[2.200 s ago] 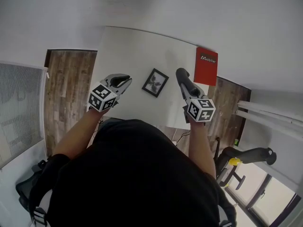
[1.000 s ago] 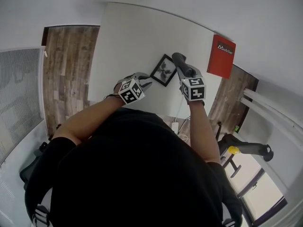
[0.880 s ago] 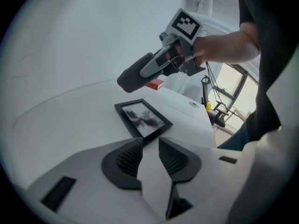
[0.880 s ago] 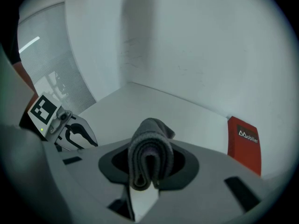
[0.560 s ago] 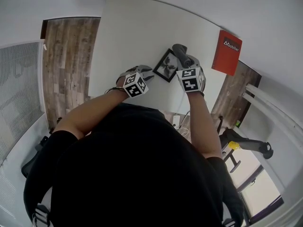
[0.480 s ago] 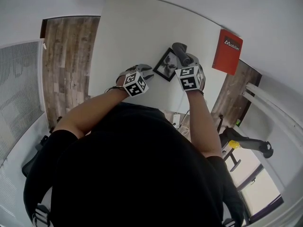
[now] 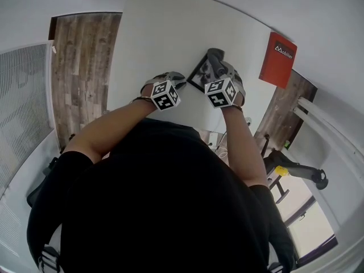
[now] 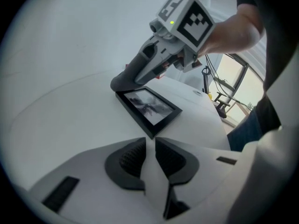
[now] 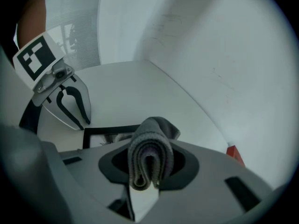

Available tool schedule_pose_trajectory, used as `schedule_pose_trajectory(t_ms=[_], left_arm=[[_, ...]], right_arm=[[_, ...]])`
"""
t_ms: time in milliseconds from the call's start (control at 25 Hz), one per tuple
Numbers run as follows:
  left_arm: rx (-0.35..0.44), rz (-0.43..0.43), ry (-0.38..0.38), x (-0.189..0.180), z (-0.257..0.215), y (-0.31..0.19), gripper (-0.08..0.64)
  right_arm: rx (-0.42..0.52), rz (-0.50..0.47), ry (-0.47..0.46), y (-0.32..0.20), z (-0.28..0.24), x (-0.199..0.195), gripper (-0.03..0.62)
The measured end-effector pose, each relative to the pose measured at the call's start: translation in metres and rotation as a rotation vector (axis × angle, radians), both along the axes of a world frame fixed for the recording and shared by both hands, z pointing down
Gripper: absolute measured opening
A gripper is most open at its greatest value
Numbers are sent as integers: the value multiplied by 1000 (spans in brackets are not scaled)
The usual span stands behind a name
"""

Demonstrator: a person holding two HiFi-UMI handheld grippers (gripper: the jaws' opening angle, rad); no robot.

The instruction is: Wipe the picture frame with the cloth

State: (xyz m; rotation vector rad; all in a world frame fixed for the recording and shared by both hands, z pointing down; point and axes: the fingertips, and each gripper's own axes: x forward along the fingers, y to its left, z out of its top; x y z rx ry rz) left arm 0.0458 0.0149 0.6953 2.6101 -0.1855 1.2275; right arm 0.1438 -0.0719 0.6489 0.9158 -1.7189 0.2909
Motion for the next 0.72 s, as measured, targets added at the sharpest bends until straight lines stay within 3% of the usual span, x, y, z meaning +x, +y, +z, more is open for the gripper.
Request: schedule_pose_trajectory(t_ms=[160,720], left_arm=[[-14,5,-30,0,1,-4,37],[49,58,-48,0,2,-2,38]], right_arm=[[-14,-19,-7,9,7,-7,106],[-55,-46,-43,35,13,-21,106]])
